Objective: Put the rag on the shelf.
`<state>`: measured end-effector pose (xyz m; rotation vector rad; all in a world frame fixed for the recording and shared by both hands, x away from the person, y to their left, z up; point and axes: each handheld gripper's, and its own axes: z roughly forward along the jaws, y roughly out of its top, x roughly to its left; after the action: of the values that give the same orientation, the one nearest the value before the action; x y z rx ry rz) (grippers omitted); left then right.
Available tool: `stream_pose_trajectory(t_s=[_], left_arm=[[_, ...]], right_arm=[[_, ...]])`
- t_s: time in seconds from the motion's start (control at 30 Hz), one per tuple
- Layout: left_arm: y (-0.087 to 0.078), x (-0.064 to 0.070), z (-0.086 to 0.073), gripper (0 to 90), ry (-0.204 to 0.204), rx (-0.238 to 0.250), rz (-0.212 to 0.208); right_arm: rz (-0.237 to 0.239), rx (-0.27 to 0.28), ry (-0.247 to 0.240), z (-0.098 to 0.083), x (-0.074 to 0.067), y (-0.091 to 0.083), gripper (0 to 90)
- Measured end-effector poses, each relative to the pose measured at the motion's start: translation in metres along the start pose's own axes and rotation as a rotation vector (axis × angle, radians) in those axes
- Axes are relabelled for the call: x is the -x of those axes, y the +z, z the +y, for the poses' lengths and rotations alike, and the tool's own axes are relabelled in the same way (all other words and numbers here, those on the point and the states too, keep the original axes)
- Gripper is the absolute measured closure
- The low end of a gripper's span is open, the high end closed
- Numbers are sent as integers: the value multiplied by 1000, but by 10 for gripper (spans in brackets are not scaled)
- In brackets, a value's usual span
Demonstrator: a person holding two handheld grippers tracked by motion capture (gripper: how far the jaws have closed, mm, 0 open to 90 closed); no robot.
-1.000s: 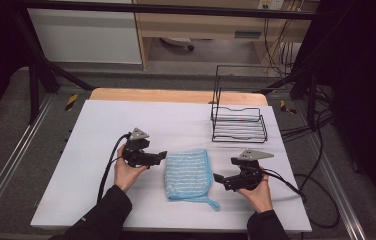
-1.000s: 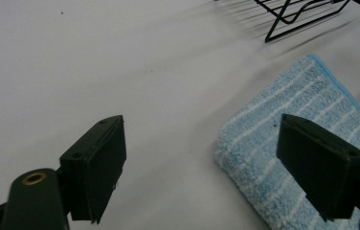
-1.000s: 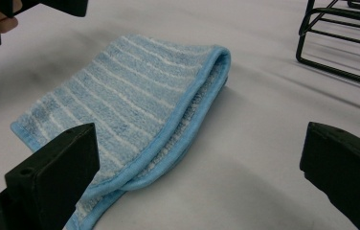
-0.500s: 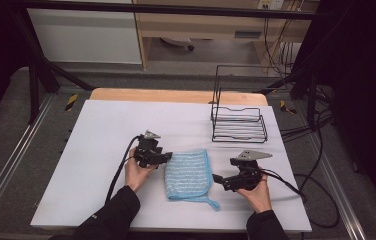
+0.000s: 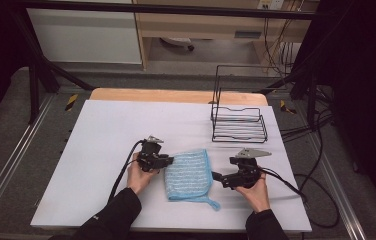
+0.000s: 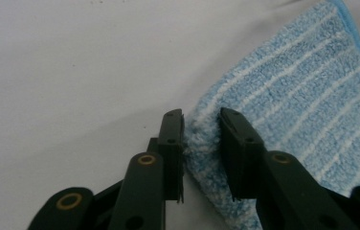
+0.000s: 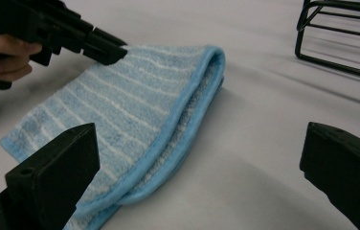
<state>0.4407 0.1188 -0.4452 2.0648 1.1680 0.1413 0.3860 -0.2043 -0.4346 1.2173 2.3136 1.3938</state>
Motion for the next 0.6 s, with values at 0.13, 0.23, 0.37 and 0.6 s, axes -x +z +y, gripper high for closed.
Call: stream_pose_trajectory(t_s=[0.13, 0.23, 0.37, 0.6], left_arm=[[1, 1, 0, 733, 6, -2, 2], [2, 2, 0, 740, -3, 0, -1], [2, 2, 0, 746, -2, 0, -3], [2, 2, -1, 749, 10, 3, 0]], right_arm=[[5, 22, 25, 9, 4, 5, 5], [-6, 19, 2, 17, 4, 12, 5], [2, 7, -1, 27, 5, 26, 15], [12, -28, 34, 39, 10, 56, 178]])
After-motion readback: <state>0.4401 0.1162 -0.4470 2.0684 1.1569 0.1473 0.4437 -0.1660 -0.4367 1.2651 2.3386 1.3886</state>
